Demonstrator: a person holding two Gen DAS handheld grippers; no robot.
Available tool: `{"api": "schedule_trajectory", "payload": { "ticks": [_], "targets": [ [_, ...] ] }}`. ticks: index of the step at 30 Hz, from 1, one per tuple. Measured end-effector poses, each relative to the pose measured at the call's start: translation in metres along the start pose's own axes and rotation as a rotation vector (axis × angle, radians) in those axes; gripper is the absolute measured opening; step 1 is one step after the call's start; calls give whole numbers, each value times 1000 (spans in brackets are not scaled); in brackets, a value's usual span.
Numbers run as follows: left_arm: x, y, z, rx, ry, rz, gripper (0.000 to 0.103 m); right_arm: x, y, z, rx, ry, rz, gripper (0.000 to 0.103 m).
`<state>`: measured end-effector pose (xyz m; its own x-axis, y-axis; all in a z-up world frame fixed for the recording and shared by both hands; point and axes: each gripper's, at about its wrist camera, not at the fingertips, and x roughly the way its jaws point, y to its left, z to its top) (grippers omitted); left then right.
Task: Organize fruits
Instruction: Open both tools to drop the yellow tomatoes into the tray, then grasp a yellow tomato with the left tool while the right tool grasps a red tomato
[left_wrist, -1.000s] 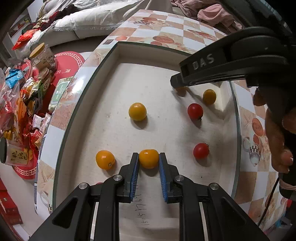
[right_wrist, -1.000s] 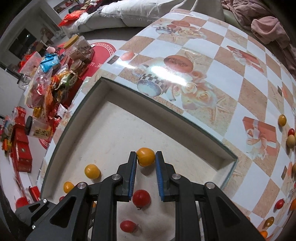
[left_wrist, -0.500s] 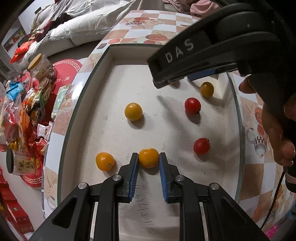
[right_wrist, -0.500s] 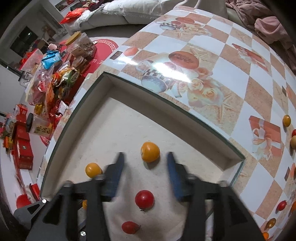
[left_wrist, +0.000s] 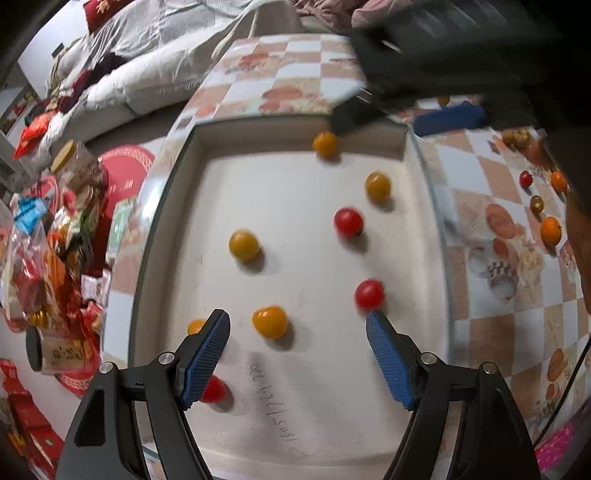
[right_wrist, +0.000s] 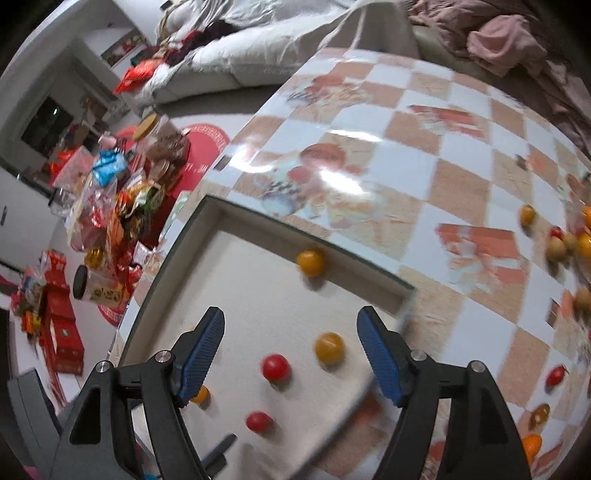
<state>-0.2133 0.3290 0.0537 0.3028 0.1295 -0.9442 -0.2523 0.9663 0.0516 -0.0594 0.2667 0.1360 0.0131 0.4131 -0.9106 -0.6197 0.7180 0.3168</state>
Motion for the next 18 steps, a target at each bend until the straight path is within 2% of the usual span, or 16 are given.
{"api": "schedule_trajectory", "payload": {
  "ticks": [6,10,18],
  "targets": [
    [-16,-22,28,39,-52,-12,77,-37,-54,-27,124,-43,-65,78],
    [-20,-43,53,58,-67,-40,77,-58,-94,-51,196,-58,-140,78],
    [-14,-96,106,59,-56,-151,77,-78,-161,-79,335,-72,-225,78]
  ]
}}
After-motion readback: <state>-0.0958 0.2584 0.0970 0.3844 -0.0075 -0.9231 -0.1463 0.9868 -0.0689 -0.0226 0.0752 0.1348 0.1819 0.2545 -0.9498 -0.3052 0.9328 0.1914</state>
